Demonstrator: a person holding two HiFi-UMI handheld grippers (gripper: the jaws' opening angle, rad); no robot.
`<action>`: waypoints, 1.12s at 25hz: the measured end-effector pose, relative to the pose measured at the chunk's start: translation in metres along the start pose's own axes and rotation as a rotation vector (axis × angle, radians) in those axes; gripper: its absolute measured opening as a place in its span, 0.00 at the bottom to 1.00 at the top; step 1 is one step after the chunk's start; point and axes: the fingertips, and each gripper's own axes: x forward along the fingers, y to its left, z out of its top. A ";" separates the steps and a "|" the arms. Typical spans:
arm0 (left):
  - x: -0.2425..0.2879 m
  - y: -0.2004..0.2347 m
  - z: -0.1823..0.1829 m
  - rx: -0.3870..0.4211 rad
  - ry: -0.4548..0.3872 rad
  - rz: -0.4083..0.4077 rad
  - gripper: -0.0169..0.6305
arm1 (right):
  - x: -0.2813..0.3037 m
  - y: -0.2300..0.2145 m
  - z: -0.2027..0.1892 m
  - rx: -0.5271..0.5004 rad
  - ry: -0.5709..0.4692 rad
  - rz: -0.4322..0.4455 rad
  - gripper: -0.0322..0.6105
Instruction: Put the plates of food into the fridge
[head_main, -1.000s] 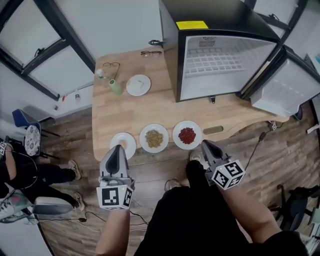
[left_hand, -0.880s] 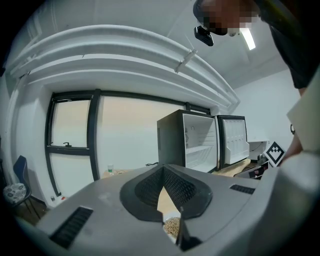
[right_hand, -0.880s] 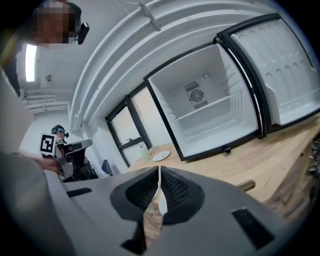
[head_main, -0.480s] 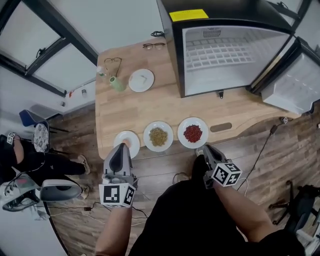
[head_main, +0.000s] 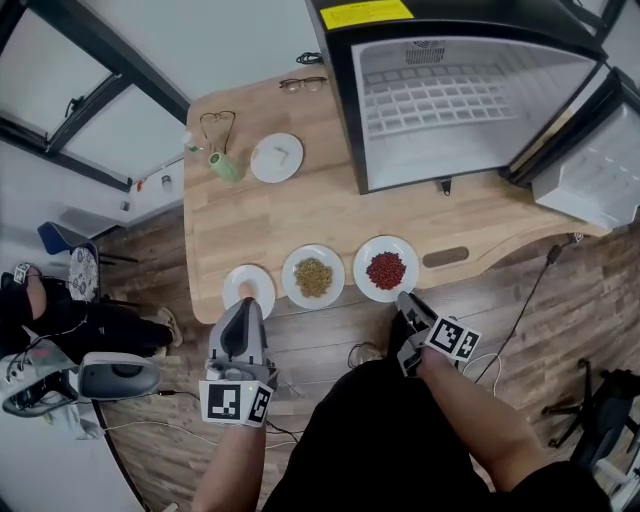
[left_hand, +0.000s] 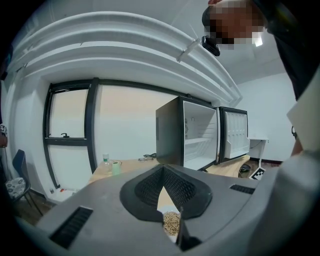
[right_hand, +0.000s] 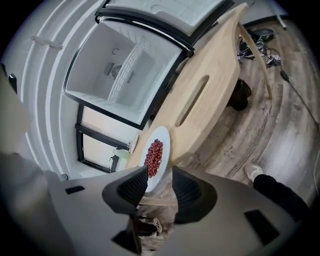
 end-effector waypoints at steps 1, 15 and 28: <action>0.000 0.000 -0.001 0.004 0.005 0.004 0.03 | 0.004 -0.001 -0.001 0.017 0.006 0.005 0.28; 0.000 0.009 -0.003 -0.007 0.026 0.042 0.03 | 0.014 0.014 0.013 0.186 -0.032 0.106 0.10; 0.021 0.004 0.010 -0.021 0.000 0.026 0.03 | -0.009 0.052 0.048 0.176 -0.068 0.176 0.10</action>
